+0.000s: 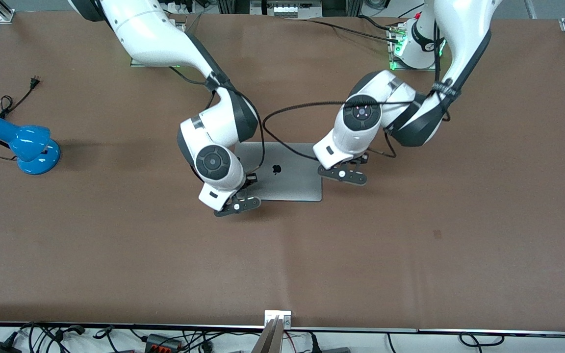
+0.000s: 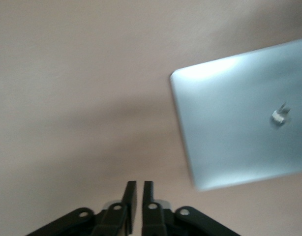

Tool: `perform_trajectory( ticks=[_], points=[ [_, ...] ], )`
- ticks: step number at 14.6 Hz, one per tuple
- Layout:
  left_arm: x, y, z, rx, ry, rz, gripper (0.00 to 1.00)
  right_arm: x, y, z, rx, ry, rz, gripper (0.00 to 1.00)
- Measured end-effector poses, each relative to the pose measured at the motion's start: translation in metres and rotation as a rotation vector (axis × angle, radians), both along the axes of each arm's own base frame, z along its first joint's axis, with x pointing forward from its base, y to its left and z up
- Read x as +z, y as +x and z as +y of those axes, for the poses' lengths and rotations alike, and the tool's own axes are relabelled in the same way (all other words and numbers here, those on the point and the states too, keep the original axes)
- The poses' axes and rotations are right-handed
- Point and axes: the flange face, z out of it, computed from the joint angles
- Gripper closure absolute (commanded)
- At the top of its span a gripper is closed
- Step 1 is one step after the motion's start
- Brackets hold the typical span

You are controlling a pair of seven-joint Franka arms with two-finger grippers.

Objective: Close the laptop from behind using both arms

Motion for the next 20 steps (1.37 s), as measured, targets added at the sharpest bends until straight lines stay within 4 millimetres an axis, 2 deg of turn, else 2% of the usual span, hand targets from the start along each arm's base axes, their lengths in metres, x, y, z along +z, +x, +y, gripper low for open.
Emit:
perform_trajectory(
  ticks=[2, 4, 6, 10, 13, 15, 18, 20],
  points=[
    [0.028, -0.001, 0.015, -0.037, 0.055, 0.043, 0.0, 0.043, 0.004, -0.012, -0.003, -0.017, -0.04, 0.0],
    [0.05, 0.004, 0.034, -0.03, 0.089, 0.075, 0.0, 0.084, 0.01, -0.034, -0.032, -0.019, -0.067, 0.0],
    [0.071, 0.013, 0.061, 0.008, 0.113, 0.094, 0.0, 0.122, 0.015, -0.059, -0.069, -0.022, -0.089, 0.0],
    [0.129, 0.038, 0.13, 0.125, 0.117, 0.062, 0.0, 0.188, 0.018, -0.105, -0.126, -0.019, -0.135, 0.0],
    [0.179, 0.058, 0.186, 0.166, 0.081, 0.017, 0.0, 0.22, 0.023, -0.139, -0.176, -0.016, -0.174, 0.0],
    [0.196, 0.065, 0.228, 0.206, 0.042, 0.023, 0.0, 0.237, 0.029, -0.172, -0.226, -0.016, -0.198, 0.0],
    [0.221, 0.06, 0.271, 0.307, -0.064, 0.032, 0.0, 0.258, 0.038, -0.23, -0.32, 0.013, -0.207, 0.0],
    [0.236, 0.049, 0.287, 0.325, -0.099, 0.03, 0.0, 0.265, 0.043, -0.275, -0.391, 0.041, -0.196, 0.0]
  ],
)
